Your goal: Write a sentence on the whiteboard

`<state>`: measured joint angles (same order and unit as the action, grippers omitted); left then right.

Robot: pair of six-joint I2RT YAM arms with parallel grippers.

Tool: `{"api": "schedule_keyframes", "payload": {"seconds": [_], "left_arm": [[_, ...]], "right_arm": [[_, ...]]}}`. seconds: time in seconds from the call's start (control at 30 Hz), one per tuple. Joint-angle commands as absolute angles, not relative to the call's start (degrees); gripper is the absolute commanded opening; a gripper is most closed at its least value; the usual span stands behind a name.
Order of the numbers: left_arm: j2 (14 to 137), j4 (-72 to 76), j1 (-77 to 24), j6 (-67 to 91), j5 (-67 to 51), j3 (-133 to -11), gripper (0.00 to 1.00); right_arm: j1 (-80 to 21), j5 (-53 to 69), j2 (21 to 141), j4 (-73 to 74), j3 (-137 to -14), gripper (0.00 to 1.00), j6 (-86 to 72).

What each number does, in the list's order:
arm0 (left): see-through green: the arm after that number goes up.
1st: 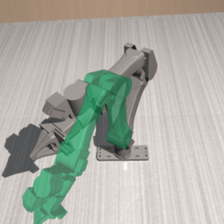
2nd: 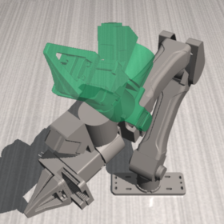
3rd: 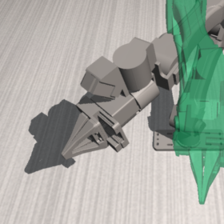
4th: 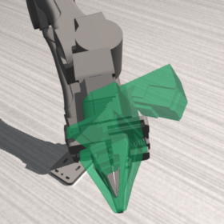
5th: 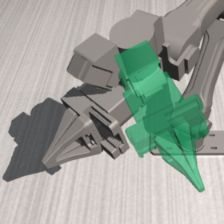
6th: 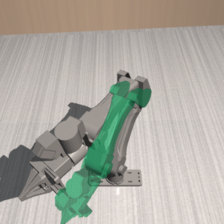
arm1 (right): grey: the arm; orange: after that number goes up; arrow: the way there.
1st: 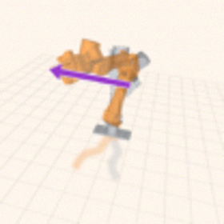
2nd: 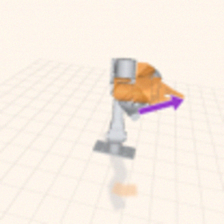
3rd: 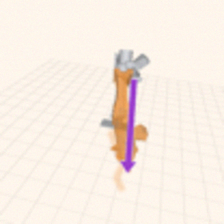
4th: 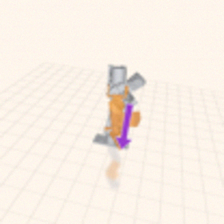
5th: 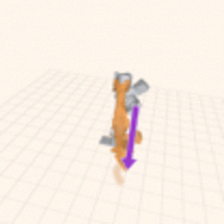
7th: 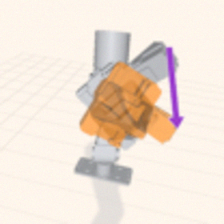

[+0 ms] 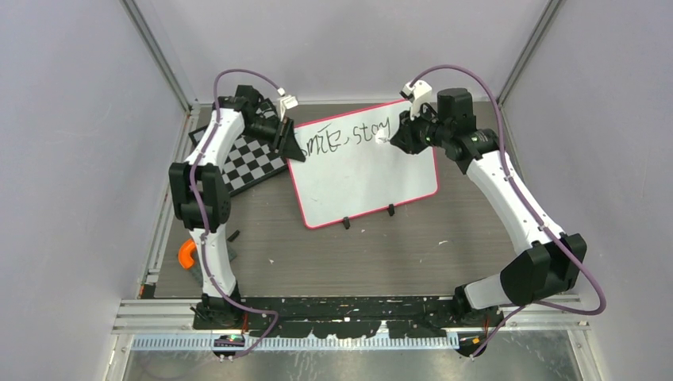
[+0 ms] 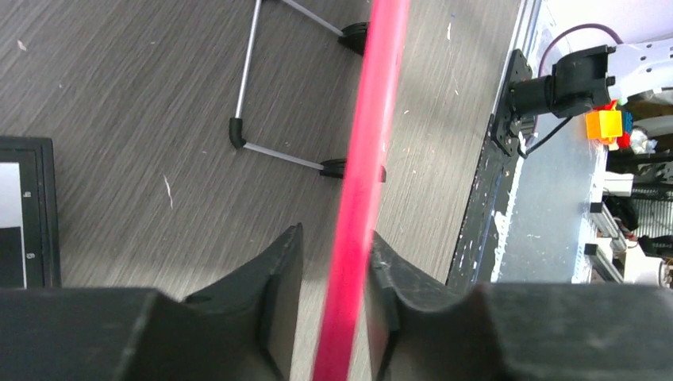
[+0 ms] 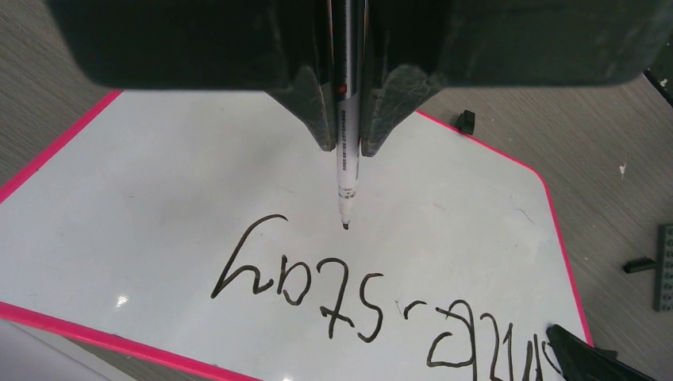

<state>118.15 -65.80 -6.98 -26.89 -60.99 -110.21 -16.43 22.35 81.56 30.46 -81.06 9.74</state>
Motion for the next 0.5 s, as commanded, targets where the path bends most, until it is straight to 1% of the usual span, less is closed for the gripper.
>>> {"api": "schedule_keyframes", "payload": {"seconds": [0.0,0.13,0.3,0.47], "left_arm": [[112.31,-59.02,-6.58,-22.75,-60.39,-106.62,0.38],[110.24,-55.28,-6.52,-20.21,-60.69,-102.41,0.43],[109.23,-52.85,-6.51,-18.02,-60.98,-99.23,0.45],[108.57,-51.65,-6.50,-16.69,-61.12,-97.54,0.45]], "right_arm": [[-16.75,25.02,77.95,28.05,-79.85,0.00,6.52],[-19.00,26.19,76.07,25.64,-76.18,0.00,4.91],[-23.58,26.26,73.49,20.41,-70.35,0.00,5.24],[-29.59,22.95,71.96,13.60,-64.39,0.00,7.68]]}}
